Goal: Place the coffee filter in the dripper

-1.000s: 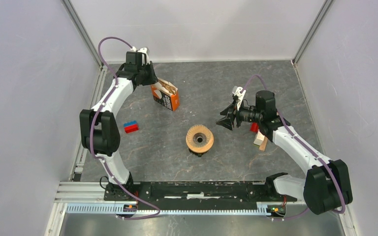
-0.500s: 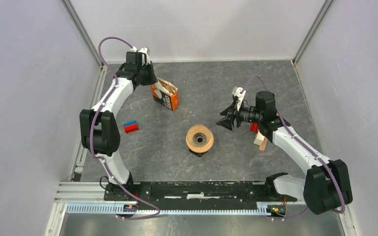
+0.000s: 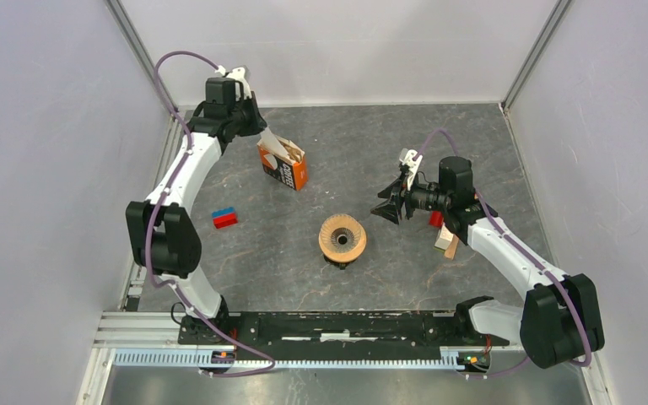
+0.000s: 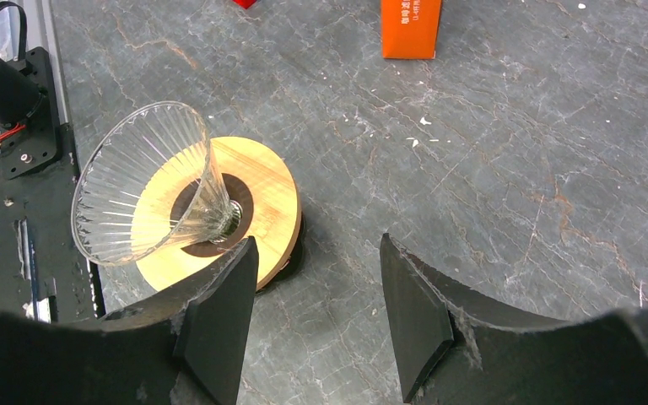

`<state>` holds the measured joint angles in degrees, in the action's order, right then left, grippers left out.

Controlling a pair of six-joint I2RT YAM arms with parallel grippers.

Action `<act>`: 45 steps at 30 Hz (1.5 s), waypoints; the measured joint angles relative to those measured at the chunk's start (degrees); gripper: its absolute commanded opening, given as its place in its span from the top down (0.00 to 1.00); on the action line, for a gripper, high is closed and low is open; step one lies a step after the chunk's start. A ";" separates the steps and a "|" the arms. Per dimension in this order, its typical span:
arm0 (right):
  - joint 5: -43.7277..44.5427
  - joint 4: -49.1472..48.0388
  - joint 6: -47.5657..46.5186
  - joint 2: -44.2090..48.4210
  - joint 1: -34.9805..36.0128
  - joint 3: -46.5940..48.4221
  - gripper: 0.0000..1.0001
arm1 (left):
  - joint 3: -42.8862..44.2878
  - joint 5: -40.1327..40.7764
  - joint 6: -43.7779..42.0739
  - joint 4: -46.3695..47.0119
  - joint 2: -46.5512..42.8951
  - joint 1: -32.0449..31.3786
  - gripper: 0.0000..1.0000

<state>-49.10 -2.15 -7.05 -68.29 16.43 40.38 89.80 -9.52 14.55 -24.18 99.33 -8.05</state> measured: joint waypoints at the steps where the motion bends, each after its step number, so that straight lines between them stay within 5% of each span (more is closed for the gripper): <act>1: 0.00 -0.02 0.13 0.00 0.00 0.00 0.38 | 0.26 0.00 0.00 0.00 -0.52 0.00 0.98; 10: 0.00 -0.39 0.37 0.00 0.00 -0.02 0.38 | 0.66 0.00 -0.02 -0.11 -1.25 0.00 0.98; 16: 0.00 -0.42 0.37 0.00 -0.04 -0.02 0.38 | 0.66 -0.66 -0.26 -0.22 -1.27 0.00 0.54; 22: 0.00 -0.42 0.37 0.00 -0.04 -0.02 0.38 | 0.66 -1.16 -0.35 -1.77 -1.27 0.00 0.29; 38: -0.17 -0.44 0.81 0.00 -0.04 -0.02 0.38 | 9.05 -1.16 -0.42 -7.39 7.26 0.00 0.35; 45: -0.20 -0.79 0.81 0.00 -0.04 -0.55 0.38 | 9.68 -1.27 -0.37 -10.10 9.07 0.00 0.53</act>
<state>-49.30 -2.94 -6.24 -68.29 16.38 39.83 99.48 -10.79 14.17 -34.28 108.40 -8.05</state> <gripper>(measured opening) 0.620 0.548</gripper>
